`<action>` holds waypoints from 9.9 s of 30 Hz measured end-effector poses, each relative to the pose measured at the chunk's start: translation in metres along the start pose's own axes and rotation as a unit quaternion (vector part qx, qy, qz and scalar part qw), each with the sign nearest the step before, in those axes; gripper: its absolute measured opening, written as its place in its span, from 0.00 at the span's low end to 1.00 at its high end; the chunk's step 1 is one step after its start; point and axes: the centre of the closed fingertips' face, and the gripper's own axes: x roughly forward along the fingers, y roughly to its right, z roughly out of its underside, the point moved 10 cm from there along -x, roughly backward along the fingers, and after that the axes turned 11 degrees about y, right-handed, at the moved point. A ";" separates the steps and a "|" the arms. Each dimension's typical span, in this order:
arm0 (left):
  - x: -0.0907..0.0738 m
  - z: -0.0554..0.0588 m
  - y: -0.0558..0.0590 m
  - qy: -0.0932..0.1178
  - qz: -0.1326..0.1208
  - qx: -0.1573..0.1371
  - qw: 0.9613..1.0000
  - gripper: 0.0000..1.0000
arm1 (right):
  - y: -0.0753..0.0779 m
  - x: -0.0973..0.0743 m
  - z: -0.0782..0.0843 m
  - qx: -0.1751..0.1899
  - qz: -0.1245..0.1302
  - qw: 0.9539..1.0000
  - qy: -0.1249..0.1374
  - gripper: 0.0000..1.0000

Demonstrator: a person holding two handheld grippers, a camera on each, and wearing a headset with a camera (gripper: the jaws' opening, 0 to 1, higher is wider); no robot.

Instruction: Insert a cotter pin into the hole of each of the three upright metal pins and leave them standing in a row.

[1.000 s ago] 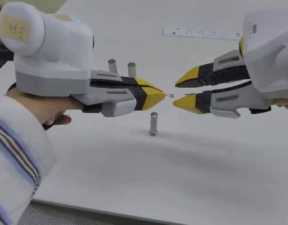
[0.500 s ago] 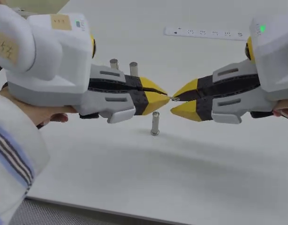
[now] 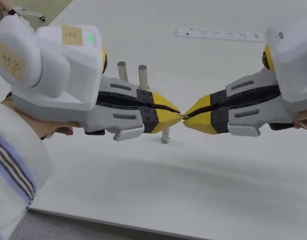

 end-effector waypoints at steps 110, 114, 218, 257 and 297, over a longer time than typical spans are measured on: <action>0.014 0.060 -0.043 -0.093 -0.040 -0.042 0.994 0.05 | 0.025 0.042 0.045 0.037 0.050 0.995 -0.075 0.00; 0.015 0.060 -0.042 -0.094 -0.043 -0.041 0.994 0.05 | 0.025 0.043 0.045 0.014 0.050 0.996 -0.072 0.00; -0.058 0.077 -0.012 -0.044 -0.186 -0.151 0.970 0.99 | 0.022 0.062 0.091 0.090 0.083 0.984 0.128 0.04; -0.081 0.080 -0.009 -0.045 -0.216 -0.163 0.962 0.99 | 0.049 0.127 0.071 0.060 0.088 0.986 0.128 0.04; -0.083 0.058 -0.010 0.007 -0.236 -0.168 0.957 0.98 | 0.022 0.039 0.021 0.110 0.132 0.977 0.127 0.72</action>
